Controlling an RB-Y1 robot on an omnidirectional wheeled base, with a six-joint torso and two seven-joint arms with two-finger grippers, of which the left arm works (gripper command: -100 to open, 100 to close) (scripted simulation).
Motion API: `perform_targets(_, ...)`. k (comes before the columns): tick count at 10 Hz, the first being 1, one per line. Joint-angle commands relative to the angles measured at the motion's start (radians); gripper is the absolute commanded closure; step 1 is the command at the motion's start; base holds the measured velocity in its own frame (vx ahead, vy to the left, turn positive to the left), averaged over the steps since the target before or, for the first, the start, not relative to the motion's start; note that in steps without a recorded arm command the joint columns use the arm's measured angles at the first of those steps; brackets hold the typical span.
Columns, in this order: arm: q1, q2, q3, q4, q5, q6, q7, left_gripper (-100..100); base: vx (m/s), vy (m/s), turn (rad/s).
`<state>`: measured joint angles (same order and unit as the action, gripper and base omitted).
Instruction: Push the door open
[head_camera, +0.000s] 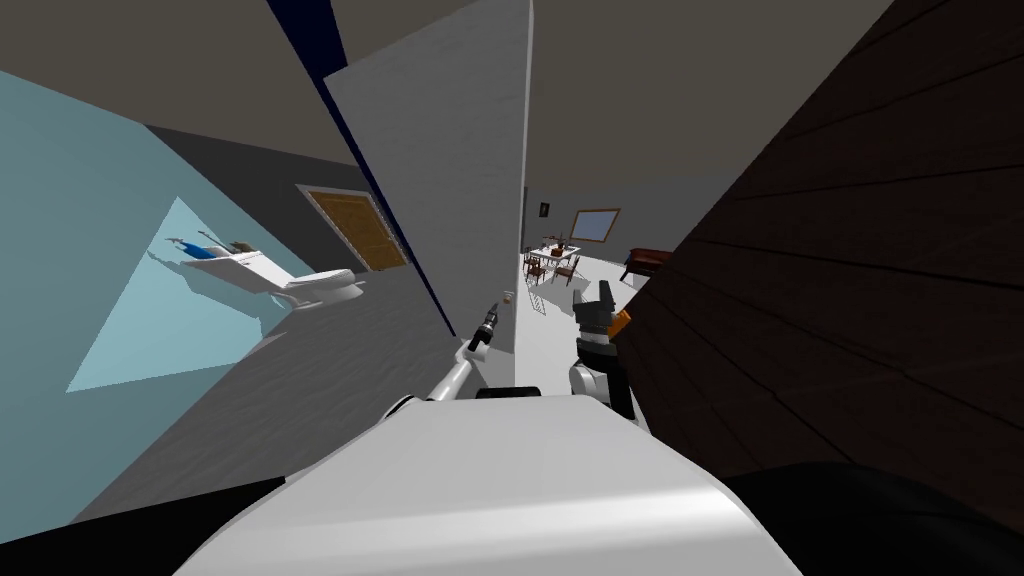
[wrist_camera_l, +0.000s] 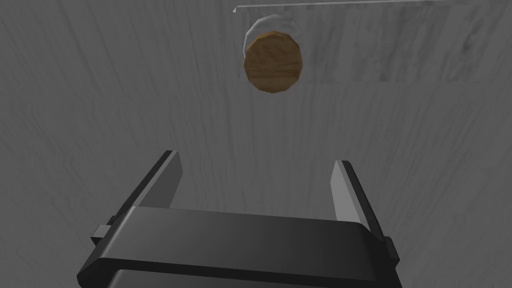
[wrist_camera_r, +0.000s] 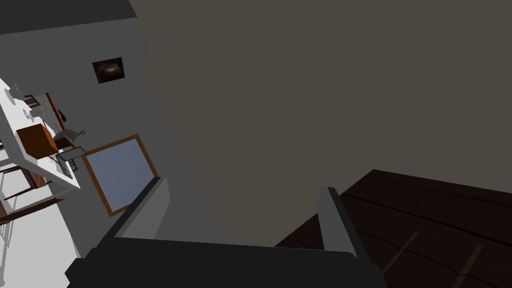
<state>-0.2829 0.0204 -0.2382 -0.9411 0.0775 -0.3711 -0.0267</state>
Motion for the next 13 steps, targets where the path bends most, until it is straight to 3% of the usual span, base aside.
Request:
perform_targets(1, 0.0, 0.003, 0.004, 0.002, -0.001, -0.005, -0.006, -100, 0.186, -0.083, -0.013)
perform_targets(3, -0.001, -0.01, 0.008, 0.005, -0.002, -0.009, -0.012, -100, 0.219, -0.057, -0.011)
perform_targets(5, -0.001, -0.047, 0.013, 0.008, -0.003, -0.015, -0.018, -100, 0.216, -0.069, -0.018)
perform_targets(6, 0.004, -0.037, 0.011, -0.001, -0.003, -0.012, -0.017, -100, 0.083, -0.034, 0.003)
perform_targets(7, 0.004, -0.037, 0.011, -0.001, -0.003, -0.012, -0.017, 100, -0.008, 0.004, 0.003)
perform_targets(12, 0.004, -0.037, 0.011, -0.001, -0.003, -0.012, -0.017, 100, -0.017, 0.007, -0.001)
perform_targets(13, 0.008, -0.021, 0.01, -0.003, 0.004, -0.009, -0.025, 100, 0.125, -0.036, 0.125)
